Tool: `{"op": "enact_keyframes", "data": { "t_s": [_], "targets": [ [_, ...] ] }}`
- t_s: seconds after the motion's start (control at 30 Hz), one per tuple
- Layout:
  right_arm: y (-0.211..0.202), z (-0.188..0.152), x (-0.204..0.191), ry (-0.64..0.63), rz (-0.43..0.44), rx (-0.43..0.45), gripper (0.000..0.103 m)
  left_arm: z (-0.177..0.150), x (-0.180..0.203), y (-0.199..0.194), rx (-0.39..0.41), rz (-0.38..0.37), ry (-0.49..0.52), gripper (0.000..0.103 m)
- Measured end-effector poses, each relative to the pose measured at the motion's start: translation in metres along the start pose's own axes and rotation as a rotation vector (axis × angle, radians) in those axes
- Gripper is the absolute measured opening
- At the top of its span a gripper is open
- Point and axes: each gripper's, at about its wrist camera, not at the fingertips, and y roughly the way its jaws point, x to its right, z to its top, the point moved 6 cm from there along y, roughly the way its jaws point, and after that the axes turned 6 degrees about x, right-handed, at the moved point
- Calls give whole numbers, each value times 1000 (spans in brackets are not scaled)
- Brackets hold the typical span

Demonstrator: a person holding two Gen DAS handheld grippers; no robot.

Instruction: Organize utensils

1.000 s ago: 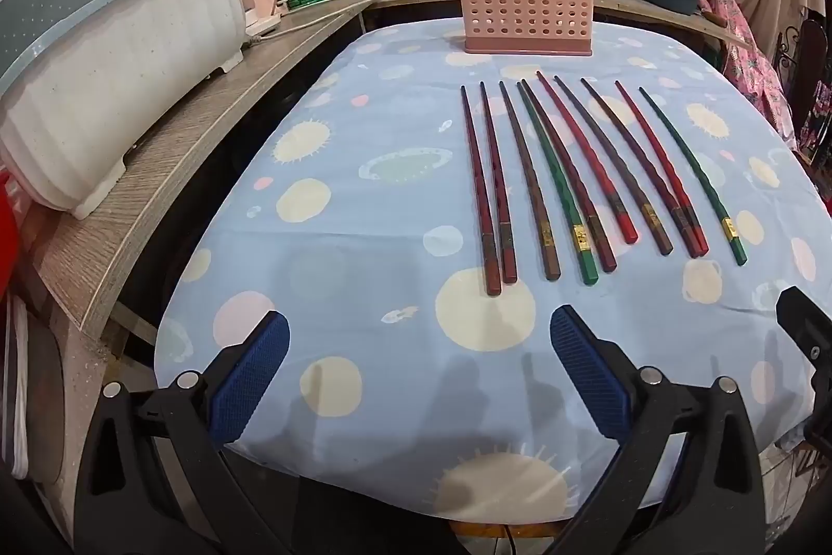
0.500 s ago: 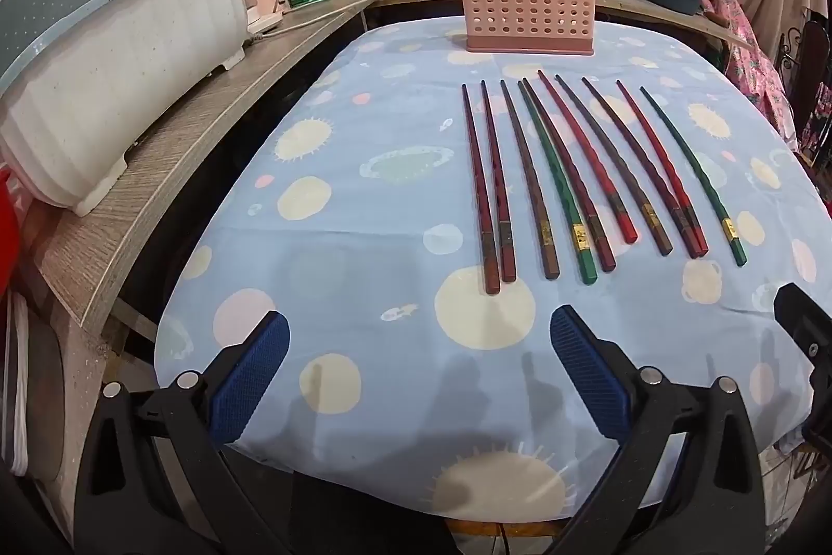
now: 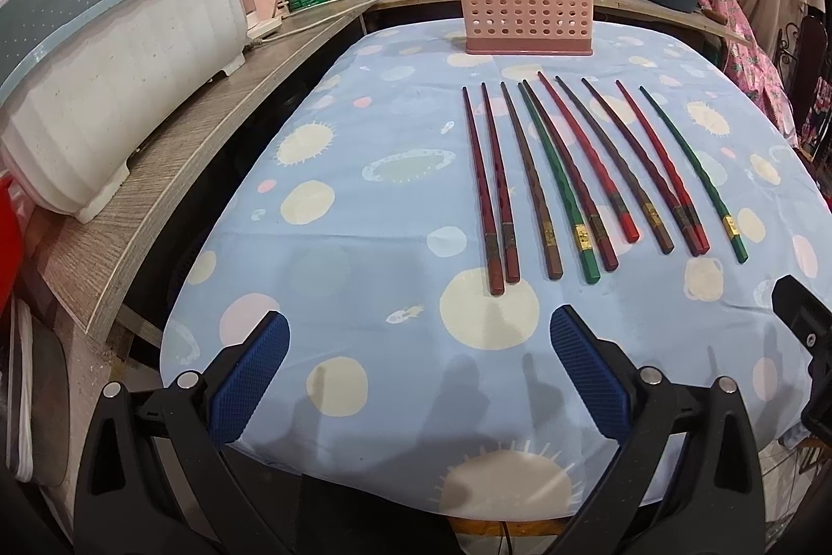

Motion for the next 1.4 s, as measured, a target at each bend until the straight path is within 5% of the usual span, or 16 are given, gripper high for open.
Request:
{"op": "enact_keyframes", "data": {
  "t_s": [1.4],
  "targets": [
    [-5,1,0,-2,4,7,96,1,7,-4,3,-20,-13,96]
  ]
}}
